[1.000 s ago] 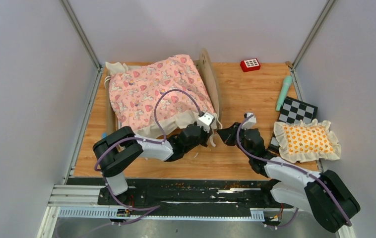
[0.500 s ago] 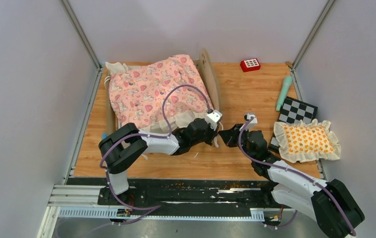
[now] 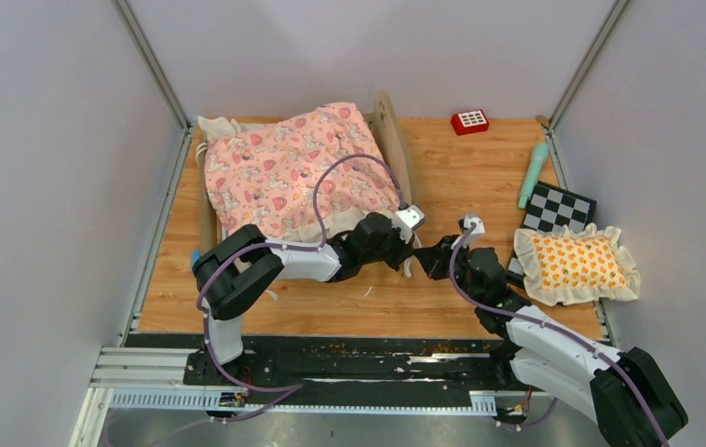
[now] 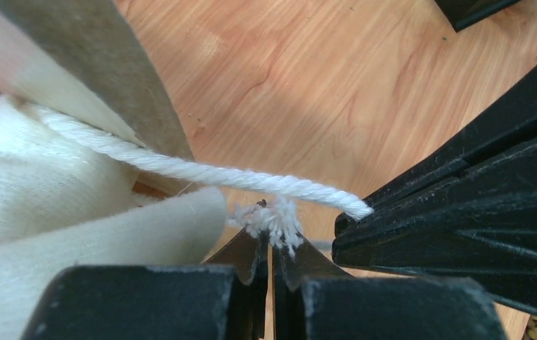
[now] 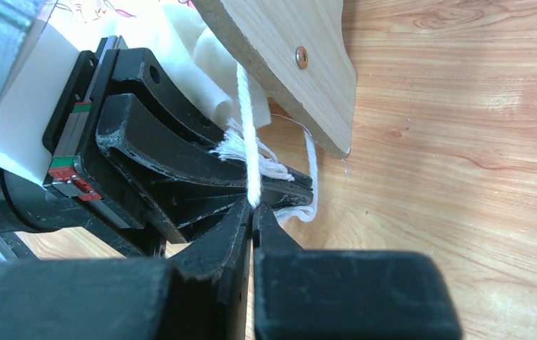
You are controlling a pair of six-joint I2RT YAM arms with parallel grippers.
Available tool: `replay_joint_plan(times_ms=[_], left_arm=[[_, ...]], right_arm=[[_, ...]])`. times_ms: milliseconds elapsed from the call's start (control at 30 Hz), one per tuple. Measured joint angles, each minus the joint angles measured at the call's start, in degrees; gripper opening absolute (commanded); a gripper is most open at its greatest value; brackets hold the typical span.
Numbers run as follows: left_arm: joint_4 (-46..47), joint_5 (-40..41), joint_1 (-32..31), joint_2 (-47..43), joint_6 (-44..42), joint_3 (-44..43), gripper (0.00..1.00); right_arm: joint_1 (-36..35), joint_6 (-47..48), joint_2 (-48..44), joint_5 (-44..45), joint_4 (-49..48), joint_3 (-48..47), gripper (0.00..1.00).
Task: Set up the pet bed
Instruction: Tie the ropes to the bed frame.
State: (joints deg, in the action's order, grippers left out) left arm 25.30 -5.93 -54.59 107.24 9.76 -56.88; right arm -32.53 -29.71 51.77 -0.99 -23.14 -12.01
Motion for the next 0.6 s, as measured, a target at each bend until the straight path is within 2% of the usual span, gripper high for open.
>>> replay_joint_plan(times_ms=[600], left_arm=[[-3.7,-3.5,0.0,1.3,-3.4,-2.1,0.0]], right_arm=[[0.0,4.4,-3.2,0.0,5.1,0.0,0.02]])
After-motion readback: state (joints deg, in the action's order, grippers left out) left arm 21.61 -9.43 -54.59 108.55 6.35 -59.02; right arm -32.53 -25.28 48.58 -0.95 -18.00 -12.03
